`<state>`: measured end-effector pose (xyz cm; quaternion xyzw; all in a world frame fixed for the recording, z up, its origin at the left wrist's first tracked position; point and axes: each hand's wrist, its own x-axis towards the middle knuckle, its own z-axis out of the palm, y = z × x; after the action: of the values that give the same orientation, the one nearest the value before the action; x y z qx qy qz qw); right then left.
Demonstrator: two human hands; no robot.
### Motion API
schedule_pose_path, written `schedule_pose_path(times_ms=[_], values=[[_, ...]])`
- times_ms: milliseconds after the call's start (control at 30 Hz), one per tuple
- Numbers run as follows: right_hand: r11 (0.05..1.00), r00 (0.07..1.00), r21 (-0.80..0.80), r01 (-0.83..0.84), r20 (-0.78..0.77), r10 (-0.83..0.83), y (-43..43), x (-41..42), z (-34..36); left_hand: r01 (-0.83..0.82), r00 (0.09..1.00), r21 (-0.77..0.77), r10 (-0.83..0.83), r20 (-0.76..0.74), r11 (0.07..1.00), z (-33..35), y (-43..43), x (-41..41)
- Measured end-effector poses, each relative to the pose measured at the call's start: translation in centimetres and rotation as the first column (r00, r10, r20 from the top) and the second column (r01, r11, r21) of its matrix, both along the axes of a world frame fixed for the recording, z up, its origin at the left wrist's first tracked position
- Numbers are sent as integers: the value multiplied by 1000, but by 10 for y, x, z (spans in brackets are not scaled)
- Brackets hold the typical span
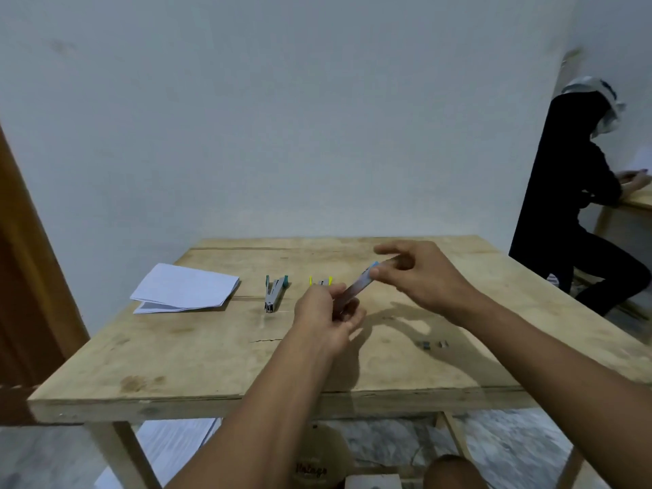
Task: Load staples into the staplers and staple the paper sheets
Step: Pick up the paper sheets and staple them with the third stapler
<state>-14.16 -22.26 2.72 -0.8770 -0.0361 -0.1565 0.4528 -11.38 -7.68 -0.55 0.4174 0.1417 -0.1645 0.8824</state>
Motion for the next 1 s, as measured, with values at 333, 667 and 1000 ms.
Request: schedule_pose_path(times_ms=[333,667,1000], values=[[741,989,658,135,-133,-62,9,15,-8,-43,948,435,-100,302,900,-9,13,-12],[853,962,520,-38,-211,171,80,55,2,-133,925,426,-42,378,895,-3,65,2],[983,982,-148,-107,-171,81,187,165,-4,-387,903,915,-247,352,-110,-22,184,40]])
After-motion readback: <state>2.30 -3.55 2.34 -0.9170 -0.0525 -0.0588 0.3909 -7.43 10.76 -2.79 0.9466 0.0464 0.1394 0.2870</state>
